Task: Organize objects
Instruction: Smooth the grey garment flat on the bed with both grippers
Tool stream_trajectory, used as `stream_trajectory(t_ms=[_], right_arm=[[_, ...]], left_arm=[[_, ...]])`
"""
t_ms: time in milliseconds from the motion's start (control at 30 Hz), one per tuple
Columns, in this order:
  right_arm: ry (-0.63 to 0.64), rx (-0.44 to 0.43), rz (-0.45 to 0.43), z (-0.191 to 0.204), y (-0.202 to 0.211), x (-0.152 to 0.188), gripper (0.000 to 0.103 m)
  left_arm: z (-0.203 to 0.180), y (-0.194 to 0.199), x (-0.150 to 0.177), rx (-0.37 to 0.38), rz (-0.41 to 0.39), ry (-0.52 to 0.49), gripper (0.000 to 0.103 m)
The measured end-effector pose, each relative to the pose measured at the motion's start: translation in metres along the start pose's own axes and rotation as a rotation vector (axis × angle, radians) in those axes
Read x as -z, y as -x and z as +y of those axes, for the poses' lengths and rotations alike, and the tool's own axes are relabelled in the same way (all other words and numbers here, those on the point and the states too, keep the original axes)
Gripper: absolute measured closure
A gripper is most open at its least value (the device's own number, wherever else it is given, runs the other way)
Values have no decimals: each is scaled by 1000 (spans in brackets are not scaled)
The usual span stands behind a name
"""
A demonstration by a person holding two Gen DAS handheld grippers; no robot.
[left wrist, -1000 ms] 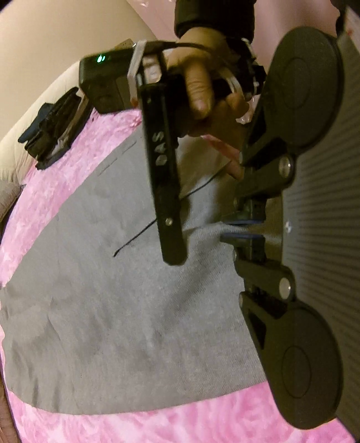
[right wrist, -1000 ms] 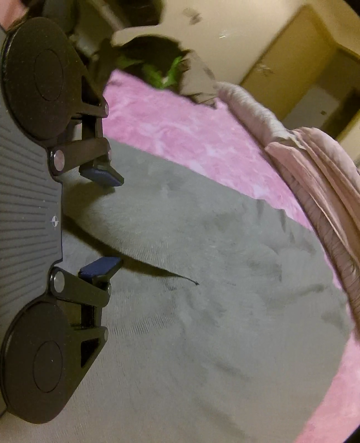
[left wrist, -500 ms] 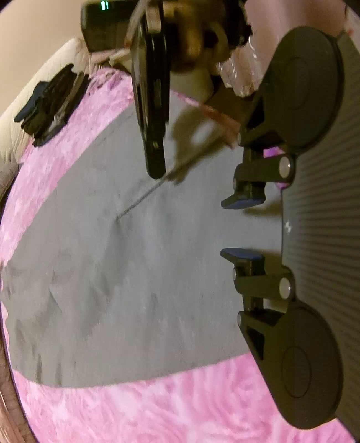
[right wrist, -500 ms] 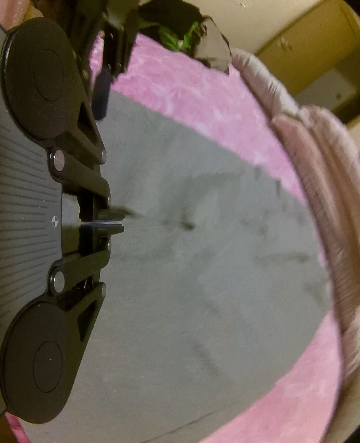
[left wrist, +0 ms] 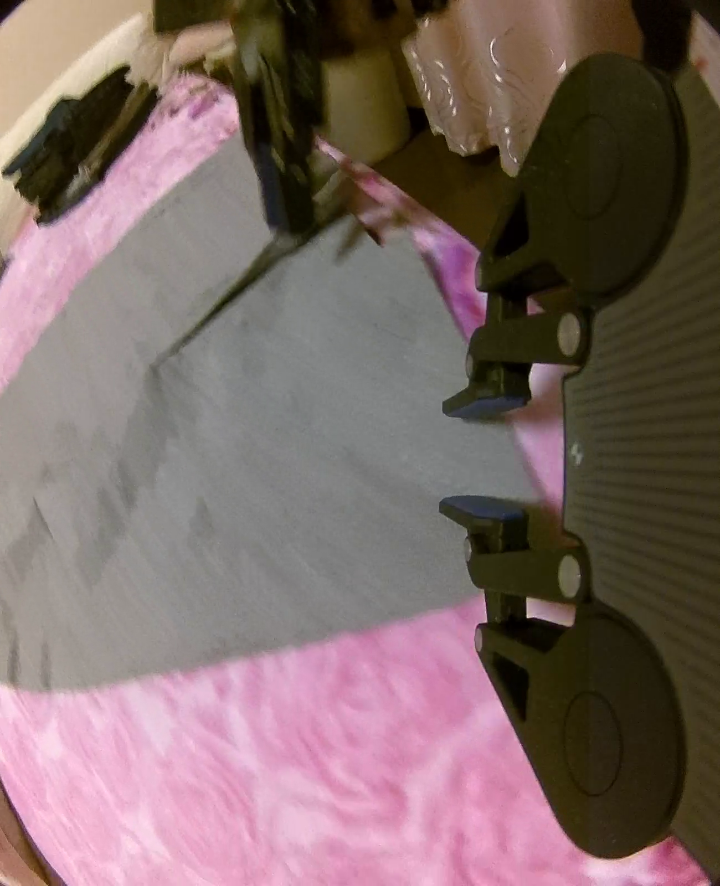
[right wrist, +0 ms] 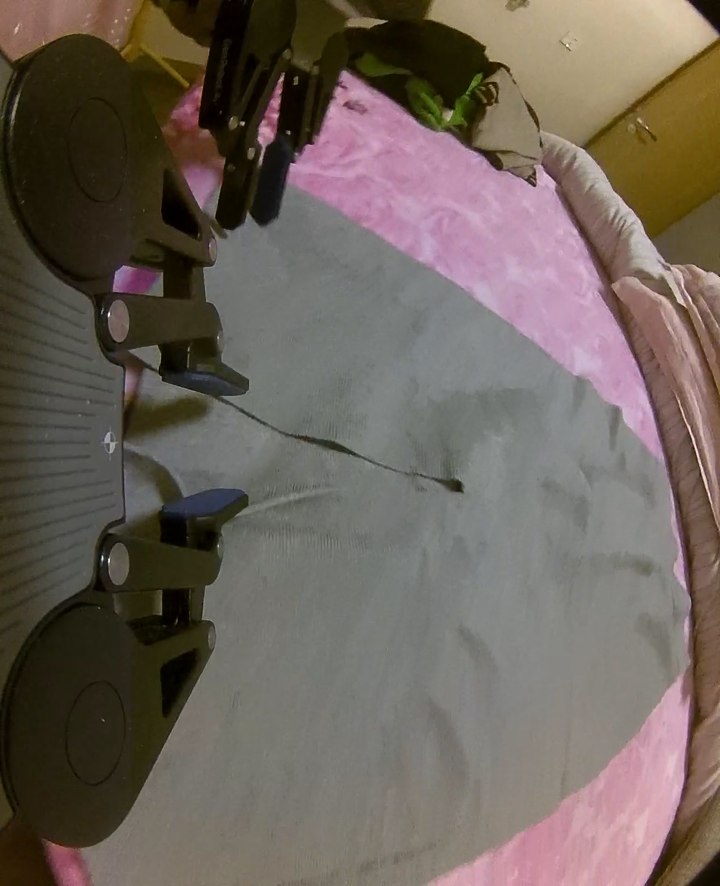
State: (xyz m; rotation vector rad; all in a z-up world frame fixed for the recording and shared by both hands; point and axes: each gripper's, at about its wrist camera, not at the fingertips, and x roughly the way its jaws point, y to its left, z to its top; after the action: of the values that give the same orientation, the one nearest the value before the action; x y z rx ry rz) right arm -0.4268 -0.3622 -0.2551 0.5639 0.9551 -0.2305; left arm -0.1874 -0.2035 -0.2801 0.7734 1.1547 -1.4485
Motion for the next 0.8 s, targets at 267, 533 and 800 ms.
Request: stream_trajectory(t_ms=[267, 533, 800], right_arm=[[24, 79, 46, 4, 71, -31, 46], [82, 159, 66, -1, 124, -71, 46], [90, 231, 117, -17, 142, -103, 46]], left_arm=[[-17, 61, -20, -150, 8, 97, 75], [-53, 113, -66, -217, -54, 134, 57], [-56, 129, -105, -252, -56, 79, 18]])
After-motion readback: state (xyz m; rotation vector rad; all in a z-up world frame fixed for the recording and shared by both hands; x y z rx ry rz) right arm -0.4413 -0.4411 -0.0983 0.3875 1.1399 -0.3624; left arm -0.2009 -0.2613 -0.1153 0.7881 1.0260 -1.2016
